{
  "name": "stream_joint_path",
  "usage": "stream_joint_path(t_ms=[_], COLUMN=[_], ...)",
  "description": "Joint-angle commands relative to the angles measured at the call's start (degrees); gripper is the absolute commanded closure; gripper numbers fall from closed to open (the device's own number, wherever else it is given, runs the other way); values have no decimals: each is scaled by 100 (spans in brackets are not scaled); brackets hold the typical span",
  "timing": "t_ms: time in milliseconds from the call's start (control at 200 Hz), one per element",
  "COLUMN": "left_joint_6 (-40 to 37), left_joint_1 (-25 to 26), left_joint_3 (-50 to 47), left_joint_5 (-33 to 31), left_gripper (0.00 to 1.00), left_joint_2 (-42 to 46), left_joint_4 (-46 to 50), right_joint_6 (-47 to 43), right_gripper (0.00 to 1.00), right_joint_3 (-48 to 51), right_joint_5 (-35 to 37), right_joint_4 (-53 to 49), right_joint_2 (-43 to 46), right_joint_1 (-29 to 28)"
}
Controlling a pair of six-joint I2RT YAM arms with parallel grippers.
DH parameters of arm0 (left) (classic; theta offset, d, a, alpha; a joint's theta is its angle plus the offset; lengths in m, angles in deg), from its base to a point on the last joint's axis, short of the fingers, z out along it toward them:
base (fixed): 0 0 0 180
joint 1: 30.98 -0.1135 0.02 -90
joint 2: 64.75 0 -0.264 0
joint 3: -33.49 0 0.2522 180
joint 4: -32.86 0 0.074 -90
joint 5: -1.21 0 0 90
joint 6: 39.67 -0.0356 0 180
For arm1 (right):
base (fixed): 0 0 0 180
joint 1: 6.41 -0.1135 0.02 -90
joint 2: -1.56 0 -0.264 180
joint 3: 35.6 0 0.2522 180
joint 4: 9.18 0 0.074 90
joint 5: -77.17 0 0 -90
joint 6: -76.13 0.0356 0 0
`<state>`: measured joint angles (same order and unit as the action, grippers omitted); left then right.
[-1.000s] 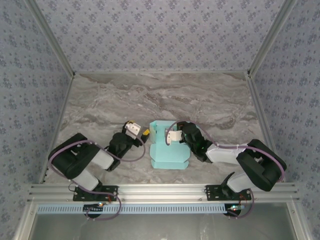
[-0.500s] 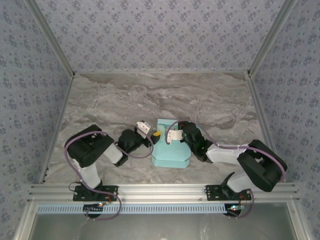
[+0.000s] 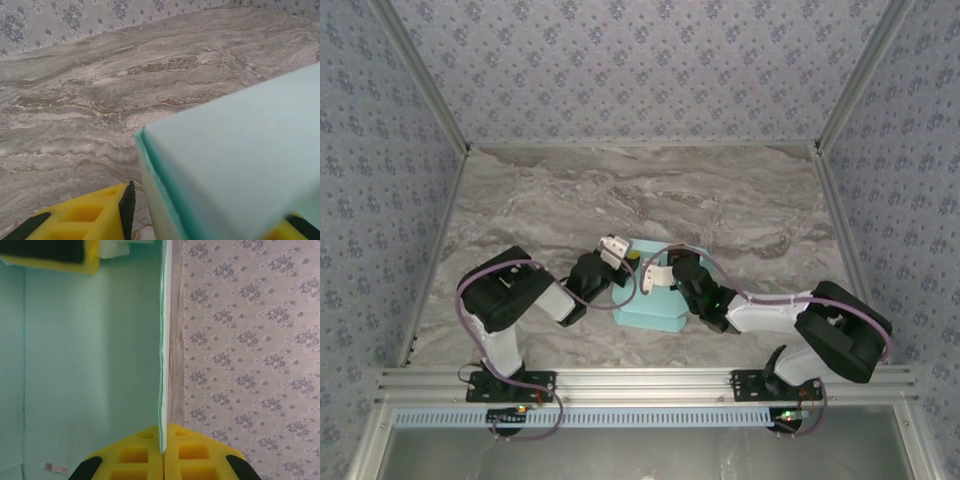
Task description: Fold the paper box
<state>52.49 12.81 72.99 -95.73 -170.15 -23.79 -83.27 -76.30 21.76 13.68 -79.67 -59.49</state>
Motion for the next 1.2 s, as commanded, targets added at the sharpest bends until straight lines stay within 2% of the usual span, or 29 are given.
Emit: stream_joint_path(t_ms=[0, 200, 330, 530, 605, 710, 820, 894, 989, 1049, 1099, 1139, 1194], left_joint_6=[-73, 12, 75, 70, 13, -33, -65, -151, -377, -494, -580, -643, -725], left_joint_1=[-22, -23, -22, -21, -20, -28, -25, -23, -22, -24, -30, -31, -41], left_joint_3=[33, -43, -146, -253, -257, -238, -184, -168, -109, -66, -19, 22, 69], left_joint_5=[-305, -479, -698, -818, -835, -849, -748, -698, -540, -352, -151, 14, 238], left_gripper=[61, 62, 57, 57, 64, 78, 100, 100, 100, 100, 100, 100, 100], left_joint_2=[-188, -363, -481, -361, -283, -193, -182, -242, -298, -318, -331, -340, -362], left_joint_4=[-336, -577, -925, -1019, -1026, -1018, -985, -1030, -1027, -1027, -1027, -1027, -1027], right_joint_6=[-24, -336, -416, -285, -207, -107, 44, 268, 965, 1565, 1949, 2219, 2616], right_gripper=[100, 100, 100, 99, 99, 98, 95, 87, 78, 66, 63, 55, 50], right_joint_3=[24, -17, -64, -218, -294, -364, -391, -435, -613, -771, -927, -1097, -1374], right_joint_5=[331, 605, 876, 1106, 1161, 1239, 1244, 1143, 559, -245, -1039, -1727, -2718], right_joint_4=[214, 508, 838, 727, 556, 436, 266, -56, -1386, -2365, -3146, -3778, -4642], right_joint_2=[-182, -762, -1139, -1207, -1130, -1104, -1052, -900, -218, 456, 986, 1357, 1814], right_joint_1=[-133, -245, -352, -463, -504, -544, -583, -627, -633, -511, -327, -140, 207])
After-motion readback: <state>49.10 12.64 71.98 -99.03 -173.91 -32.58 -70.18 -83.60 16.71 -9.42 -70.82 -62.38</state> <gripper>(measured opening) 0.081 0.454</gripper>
